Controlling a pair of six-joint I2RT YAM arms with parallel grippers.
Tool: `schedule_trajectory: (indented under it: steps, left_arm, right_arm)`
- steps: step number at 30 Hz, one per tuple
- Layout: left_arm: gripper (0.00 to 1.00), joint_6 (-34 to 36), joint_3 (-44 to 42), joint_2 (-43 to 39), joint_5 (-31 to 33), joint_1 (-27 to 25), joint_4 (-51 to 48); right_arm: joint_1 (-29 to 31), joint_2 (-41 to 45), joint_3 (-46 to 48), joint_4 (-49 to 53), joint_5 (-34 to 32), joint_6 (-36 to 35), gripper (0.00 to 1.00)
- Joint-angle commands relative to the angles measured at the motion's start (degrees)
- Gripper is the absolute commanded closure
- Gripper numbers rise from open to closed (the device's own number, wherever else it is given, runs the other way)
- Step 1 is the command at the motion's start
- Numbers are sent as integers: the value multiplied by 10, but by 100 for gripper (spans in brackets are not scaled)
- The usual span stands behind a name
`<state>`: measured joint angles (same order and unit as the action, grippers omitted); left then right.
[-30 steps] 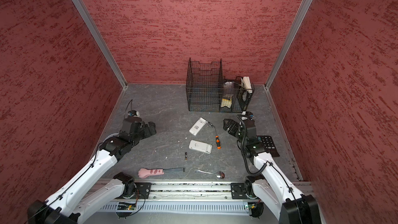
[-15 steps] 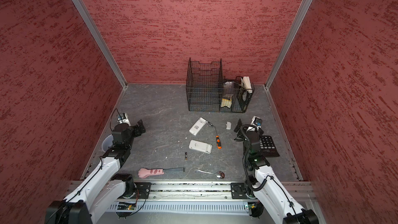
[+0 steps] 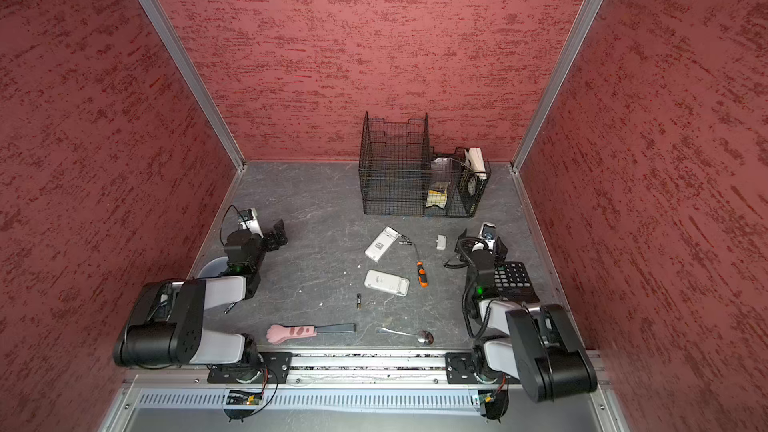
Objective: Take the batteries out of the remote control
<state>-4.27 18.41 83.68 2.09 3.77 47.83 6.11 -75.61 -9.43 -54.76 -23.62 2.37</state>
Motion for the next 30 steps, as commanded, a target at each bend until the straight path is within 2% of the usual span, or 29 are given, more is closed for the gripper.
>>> schedule_trajectory:
  steps: [1,6,8,10,11,14,30]
  left_arm:
    - [0,10,-19,38,-29,4,130]
    - [1,14,-13,41,-35,3,116]
    - [1,16,2,37,-18,-4,82]
    - [1,20,16,41,9,-15,64]
    - [1,26,24,39,18,-22,44]
    - [0,41,25,42,31,-38,48]
    - [0,40,28,44,18,-33,45]
  right_arm:
    - [-20,-30,-38,-86,56,-32,1]
    - [-66,-112,-9,-211,106,1,1]
    - [-75,-144,-3,-257,116,4,1]
    - [-78,-125,-16,-200,127,9,1]
    - [-78,-134,-21,-207,126,7,1]
    - [-78,-133,-61,-131,119,9,1]
    - [-78,-133,-60,-134,116,7,1]
